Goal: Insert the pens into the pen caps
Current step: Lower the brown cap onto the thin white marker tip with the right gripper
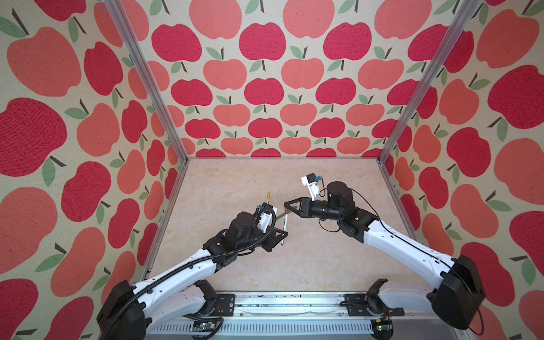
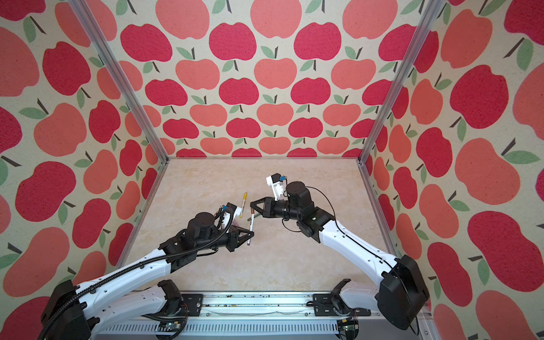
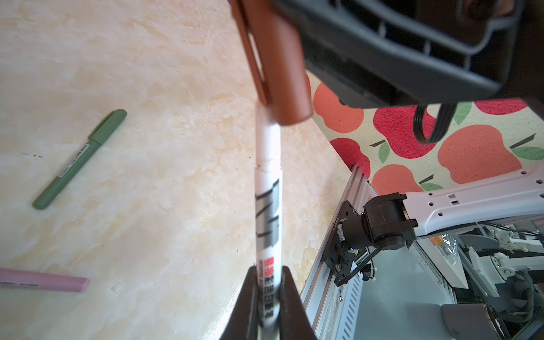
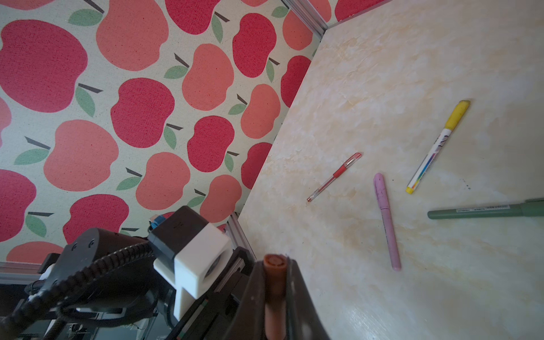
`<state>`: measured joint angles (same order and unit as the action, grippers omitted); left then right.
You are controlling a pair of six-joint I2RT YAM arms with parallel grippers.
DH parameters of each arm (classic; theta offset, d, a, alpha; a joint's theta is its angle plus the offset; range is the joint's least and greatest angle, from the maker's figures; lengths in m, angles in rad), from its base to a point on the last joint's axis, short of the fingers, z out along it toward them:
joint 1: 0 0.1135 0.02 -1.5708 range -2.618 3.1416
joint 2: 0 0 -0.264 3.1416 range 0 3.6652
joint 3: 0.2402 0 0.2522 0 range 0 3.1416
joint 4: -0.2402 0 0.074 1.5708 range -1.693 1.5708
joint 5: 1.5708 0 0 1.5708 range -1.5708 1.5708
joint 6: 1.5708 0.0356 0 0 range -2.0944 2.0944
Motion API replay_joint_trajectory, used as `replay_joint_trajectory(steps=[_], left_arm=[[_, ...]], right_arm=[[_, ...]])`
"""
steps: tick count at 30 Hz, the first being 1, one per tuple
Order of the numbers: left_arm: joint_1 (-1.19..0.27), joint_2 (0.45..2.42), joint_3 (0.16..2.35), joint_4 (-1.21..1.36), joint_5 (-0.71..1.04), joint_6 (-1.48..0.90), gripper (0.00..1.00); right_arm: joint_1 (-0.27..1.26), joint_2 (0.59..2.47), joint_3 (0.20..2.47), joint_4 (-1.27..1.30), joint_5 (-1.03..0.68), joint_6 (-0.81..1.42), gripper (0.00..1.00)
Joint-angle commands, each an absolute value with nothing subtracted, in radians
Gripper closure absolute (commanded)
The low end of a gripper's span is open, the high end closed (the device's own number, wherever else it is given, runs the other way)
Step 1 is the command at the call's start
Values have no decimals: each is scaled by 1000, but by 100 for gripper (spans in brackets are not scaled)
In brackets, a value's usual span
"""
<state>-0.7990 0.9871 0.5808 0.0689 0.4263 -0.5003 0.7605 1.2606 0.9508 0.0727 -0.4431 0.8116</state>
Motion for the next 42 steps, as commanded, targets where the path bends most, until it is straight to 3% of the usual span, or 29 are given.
replay_joint_trajectory(steps=[1, 42], left_arm=[[-804, 973, 562, 112, 436, -503, 99], [-804, 922, 543, 104, 393, -495, 98]], right_arm=[[737, 1246, 1008, 37, -405, 762, 100], [796, 1254, 993, 37, -415, 797, 100]])
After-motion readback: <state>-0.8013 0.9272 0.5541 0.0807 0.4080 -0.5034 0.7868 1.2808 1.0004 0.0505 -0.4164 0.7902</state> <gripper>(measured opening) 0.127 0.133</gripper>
